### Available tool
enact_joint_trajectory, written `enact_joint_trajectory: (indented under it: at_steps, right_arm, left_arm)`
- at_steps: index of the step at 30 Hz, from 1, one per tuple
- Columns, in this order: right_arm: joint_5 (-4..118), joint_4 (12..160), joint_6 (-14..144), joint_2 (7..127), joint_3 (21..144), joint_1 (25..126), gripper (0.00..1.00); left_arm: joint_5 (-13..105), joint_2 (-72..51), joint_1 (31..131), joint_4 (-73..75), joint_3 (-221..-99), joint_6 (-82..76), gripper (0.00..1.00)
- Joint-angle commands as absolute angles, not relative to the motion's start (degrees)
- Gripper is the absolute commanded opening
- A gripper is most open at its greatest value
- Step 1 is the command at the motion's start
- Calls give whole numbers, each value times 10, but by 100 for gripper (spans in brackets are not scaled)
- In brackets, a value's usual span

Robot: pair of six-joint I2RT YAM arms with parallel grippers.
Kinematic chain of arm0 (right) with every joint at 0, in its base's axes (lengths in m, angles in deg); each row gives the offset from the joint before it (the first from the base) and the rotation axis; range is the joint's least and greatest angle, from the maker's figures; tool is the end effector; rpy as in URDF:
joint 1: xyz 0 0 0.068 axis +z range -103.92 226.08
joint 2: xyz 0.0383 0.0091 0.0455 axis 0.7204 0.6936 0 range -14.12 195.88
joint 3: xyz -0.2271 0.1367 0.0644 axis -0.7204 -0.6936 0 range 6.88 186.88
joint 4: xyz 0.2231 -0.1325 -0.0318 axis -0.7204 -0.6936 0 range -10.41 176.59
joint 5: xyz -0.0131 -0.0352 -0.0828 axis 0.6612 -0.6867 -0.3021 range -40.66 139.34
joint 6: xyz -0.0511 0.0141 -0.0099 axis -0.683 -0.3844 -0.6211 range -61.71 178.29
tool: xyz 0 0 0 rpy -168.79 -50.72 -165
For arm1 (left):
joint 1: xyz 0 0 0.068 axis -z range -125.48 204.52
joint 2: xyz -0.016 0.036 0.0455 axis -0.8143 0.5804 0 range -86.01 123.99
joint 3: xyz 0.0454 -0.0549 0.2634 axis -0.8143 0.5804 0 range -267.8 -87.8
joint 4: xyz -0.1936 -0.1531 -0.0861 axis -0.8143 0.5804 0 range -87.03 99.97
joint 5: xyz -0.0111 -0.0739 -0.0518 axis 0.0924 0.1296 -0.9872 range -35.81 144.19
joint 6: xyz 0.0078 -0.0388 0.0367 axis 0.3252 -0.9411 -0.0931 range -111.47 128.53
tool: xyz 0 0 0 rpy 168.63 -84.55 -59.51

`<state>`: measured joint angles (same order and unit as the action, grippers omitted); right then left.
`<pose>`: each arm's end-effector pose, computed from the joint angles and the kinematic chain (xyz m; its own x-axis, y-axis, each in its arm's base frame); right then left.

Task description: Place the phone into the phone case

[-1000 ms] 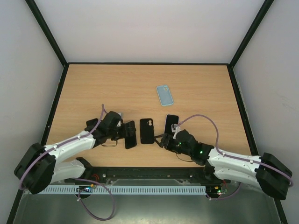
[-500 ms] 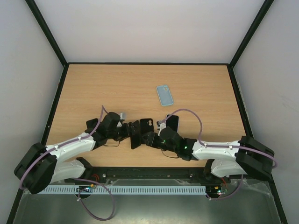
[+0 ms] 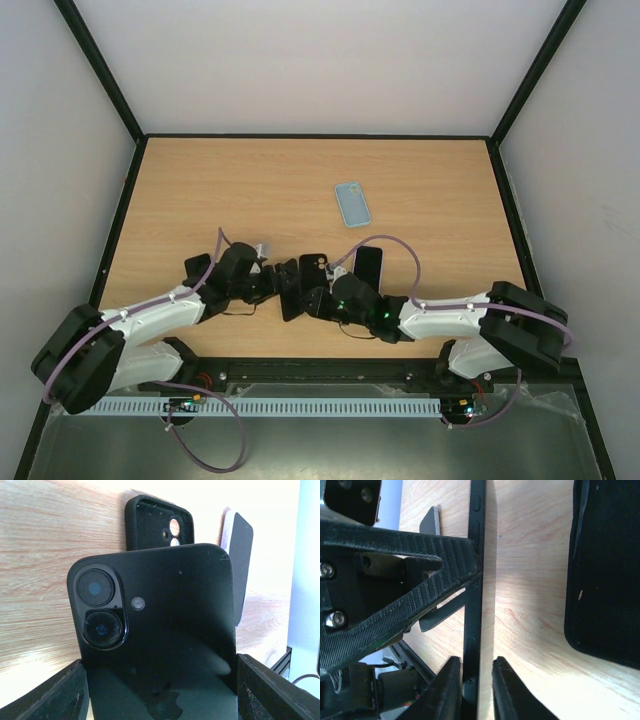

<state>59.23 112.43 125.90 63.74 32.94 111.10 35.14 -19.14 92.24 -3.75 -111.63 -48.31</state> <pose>0.1047 0.2394 0.1684 -0.9564 0.1042 -0.2729 -0.1941 0.4719 0.8600 0.1694 -0.1456 0.1692 -0.9146 -0.2930 -0.2789 0.0380 0.6242 -0.7803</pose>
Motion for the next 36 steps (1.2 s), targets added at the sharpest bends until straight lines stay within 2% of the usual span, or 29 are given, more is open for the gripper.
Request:
enact_joint_trajectory:
  at_steps: [1, 3, 6, 13, 16, 23, 36]
  right_arm:
    - [600, 1142, 1259, 660, 340, 1116, 12]
    - [597, 1144, 1261, 662, 337, 1116, 4]
    - [591, 1141, 1266, 656, 333, 1116, 2]
    - [536, 1055, 1245, 608, 345, 1116, 2]
    - [497, 987, 1232, 580, 360, 1116, 2]
    - [405, 842, 1208, 556, 411, 1115, 2]
    - [334, 684, 1172, 697, 556, 1115, 2]
  left_arm:
    - [336, -188, 926, -76, -1112, -491, 48]
    - [334, -187, 926, -77, -1112, -490, 49]
    - [328, -188, 926, -77, -1113, -488, 55]
    - [334, -212, 924, -48, -1127, -466, 92]
    - [340, -228, 918, -33, -1128, -461, 100]
    - [343, -229, 900, -21, -1127, -438, 100]
    - [315, -186, 857, -55, -1104, -429, 83]
